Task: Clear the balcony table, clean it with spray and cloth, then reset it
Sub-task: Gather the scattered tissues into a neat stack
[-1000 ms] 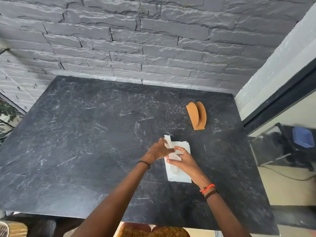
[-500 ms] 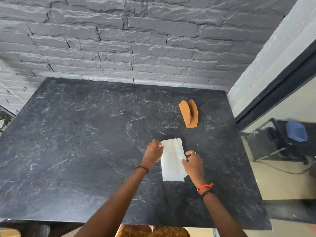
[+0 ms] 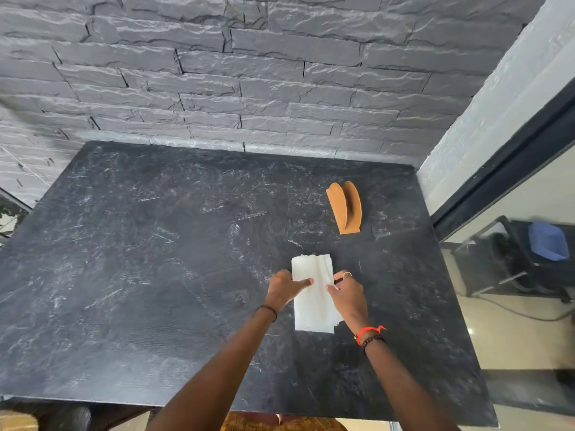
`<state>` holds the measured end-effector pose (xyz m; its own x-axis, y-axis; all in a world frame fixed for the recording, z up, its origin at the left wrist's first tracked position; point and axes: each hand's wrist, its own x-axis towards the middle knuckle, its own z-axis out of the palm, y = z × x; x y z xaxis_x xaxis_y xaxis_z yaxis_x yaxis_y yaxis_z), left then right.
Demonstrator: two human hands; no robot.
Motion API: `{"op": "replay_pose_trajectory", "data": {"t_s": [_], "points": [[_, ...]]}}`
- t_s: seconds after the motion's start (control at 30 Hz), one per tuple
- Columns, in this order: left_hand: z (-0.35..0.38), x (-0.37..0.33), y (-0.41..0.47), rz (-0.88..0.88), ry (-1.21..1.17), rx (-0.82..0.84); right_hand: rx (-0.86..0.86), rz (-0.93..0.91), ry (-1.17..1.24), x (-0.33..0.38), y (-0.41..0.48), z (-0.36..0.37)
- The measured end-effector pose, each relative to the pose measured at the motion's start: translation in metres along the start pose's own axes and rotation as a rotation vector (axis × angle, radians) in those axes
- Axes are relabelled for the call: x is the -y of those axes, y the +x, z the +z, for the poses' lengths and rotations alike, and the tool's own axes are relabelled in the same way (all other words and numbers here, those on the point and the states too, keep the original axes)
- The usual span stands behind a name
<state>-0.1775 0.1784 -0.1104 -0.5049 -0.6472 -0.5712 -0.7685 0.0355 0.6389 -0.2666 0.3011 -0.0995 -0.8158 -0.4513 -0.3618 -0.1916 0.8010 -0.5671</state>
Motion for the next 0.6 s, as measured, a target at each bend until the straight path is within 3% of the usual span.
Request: {"op": "replay_pose_trajectory", "data": {"t_s": [0.1,0.3,0.6], "points": [[0.006,-0.004,0.002,0.01,-0.092,0.0,0.034,0.015,0.049,-0.005,0.004,-0.002],[0.006,-0.015,-0.001,0.015,-0.437,0.162,0.143,-0.028,0.173,-0.011,0.016,-0.016],[-0.012,-0.072,0.01,0.141,-0.62,0.383,0.46,-0.066,0.837,-0.007,0.043,-0.071]]}}
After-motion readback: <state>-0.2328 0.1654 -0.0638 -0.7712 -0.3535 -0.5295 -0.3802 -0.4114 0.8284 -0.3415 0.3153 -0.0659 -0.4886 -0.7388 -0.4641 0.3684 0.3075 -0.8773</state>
